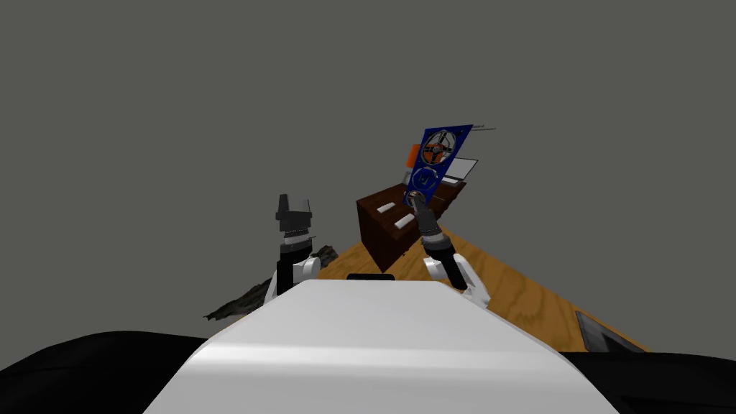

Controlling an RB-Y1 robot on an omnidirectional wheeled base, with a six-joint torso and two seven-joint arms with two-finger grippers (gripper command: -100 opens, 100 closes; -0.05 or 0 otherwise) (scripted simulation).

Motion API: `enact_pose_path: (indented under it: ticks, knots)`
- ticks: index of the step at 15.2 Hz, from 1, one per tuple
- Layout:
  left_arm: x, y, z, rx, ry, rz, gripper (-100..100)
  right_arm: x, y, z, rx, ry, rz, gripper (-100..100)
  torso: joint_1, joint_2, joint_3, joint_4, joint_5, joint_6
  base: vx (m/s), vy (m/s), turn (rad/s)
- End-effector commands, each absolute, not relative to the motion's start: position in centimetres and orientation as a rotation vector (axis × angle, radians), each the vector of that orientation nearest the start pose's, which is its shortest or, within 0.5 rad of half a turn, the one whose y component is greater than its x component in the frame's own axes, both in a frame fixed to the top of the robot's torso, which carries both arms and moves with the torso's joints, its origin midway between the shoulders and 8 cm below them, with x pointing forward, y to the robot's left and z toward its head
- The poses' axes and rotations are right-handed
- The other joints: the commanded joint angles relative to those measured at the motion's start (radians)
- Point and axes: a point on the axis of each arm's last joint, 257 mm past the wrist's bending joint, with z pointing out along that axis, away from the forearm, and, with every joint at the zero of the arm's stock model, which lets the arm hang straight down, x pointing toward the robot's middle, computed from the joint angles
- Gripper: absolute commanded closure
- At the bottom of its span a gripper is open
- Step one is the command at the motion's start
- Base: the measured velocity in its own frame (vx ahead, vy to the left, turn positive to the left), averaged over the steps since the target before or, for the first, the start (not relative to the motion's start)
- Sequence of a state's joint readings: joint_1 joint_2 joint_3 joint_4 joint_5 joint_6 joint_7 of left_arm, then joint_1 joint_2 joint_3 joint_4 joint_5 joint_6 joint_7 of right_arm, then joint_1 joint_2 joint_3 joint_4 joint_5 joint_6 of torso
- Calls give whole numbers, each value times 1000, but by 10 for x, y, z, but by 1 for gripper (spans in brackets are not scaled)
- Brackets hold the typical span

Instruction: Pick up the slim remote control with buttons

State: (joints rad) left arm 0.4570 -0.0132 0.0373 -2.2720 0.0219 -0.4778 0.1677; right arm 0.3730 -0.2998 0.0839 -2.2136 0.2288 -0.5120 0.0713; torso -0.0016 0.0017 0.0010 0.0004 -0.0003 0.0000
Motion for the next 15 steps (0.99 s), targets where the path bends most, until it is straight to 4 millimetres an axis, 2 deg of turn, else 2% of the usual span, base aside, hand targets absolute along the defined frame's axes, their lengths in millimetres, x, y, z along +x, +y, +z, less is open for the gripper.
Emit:
enact_pose_path:
  ticks: [1, 3, 4, 6, 7, 9, 10, 12, 13, 15]
  knots:
    - [349, 292, 31, -731, 529, -1452, 0, 364, -163, 13, 122, 982, 1218, -100, 0, 0, 0, 0, 0, 0, -24, -13, 72]
    - [349, 292, 31, -730, 529, -1452, 0, 363, -161, 9, 94, 1006, 1212, -100, 0, 0, 0, 0, 0, 0, -22, -11, 82]
    - [349, 292, 31, -731, 529, -1452, 0, 362, -141, 7, 41, 1032, 1230, -100, 0, 0, 0, 0, 0, 0, -25, -8, 118]
    - [349, 292, 31, -730, 529, -1452, 0, 361, -140, 2, 9, 1060, 1221, -100, 1, 0, 0, 0, 0, 0, -24, -12, 87]
    - [349, 292, 31, -731, 529, -1452, 0, 358, -120, -2, -47, 1087, 1237, -100, 0, 0, 0, 0, 0, 0, -28, -12, 119]
    - [349, 292, 31, -730, 529, -1452, 0, 357, -119, -8, -81, 1117, 1225, -100, 0, 0, 0, 0, 0, 0, -27, -16, 96]
    - [349, 292, 31, -731, 529, -1452, 0, 353, -100, -13, -139, 1142, 1238, -100, 0, 0, 0, 0, 0, 0, -25, -12, 112]
    - [349, 292, 31, -730, 529, -1452, 0, 352, -100, -20, -177, 1175, 1224, -100, 0, 0, 0, 0, 0, 0, -22, -12, 101]
    - [349, 292, 31, -731, 529, -1452, 0, 348, -84, -26, -238, 1198, 1225, -100, 0, 0, 0, 0, 0, 0, -26, -12, 126]
    - [349, 292, 31, -730, 529, -1452, 0, 345, -83, -36, -277, 1234, 1217, -100, 0, 0, 0, 0, 0, 0, -25, -13, 108]
